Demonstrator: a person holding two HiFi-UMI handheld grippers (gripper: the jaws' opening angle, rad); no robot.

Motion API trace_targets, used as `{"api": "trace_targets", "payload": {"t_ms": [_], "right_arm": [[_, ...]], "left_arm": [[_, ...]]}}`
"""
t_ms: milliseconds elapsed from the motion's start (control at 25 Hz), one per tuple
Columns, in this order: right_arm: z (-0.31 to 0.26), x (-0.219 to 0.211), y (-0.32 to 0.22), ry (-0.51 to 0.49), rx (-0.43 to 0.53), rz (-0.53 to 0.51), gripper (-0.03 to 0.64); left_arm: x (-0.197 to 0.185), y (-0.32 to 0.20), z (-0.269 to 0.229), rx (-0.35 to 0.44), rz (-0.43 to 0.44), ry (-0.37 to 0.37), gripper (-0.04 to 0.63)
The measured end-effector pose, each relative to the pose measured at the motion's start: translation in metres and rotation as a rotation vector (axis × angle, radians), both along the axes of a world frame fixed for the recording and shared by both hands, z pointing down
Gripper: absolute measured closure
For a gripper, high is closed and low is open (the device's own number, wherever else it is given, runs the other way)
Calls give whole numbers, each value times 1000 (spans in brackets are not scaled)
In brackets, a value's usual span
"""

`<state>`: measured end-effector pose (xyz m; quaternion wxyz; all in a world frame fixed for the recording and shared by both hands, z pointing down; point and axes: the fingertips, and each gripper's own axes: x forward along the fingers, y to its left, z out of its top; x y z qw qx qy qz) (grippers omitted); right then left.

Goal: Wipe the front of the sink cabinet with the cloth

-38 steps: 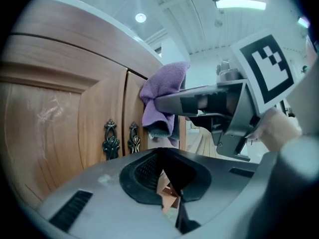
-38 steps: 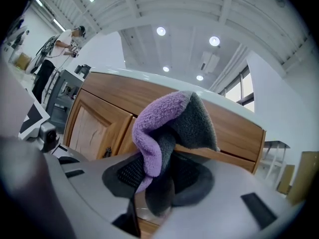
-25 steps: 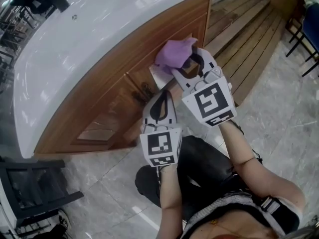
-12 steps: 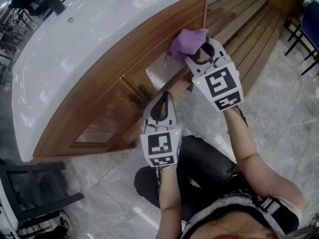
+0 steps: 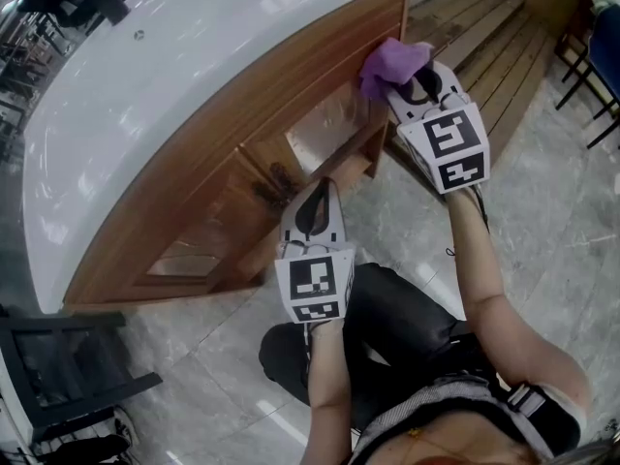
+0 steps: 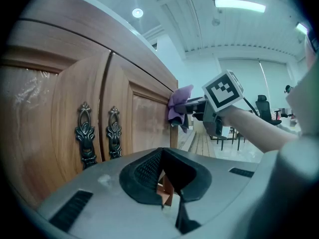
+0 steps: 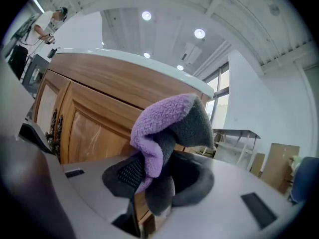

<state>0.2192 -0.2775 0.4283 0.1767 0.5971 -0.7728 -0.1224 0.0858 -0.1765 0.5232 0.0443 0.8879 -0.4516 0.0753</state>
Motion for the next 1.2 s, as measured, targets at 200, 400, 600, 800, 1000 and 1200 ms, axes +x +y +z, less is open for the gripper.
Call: {"api": "trace_targets", "payload": {"t_ms": [200,400,600,800,1000,1200], "right_arm": [[0,-1,0,7,-2,-2,434],[0,0,0,6,7,-3,434],[1,0,0,-5,13,-7,434],[6,-1,6,-30,-10,-12,434],[9,-17,32,-61,-11,-61,434],[17,-56,56,-85,-32,-167,434]], "left_arm": [[-2,-1,1,-6,-2,2,589],[0,-1,1,-10,-1,7,589],[2,1,0,-8,6,8,589],[1,3,-1,-7,1,10,589],[-5,5,0,-6,-11,9,589],[-14,5,-2,-2,-30,11,589]]}}
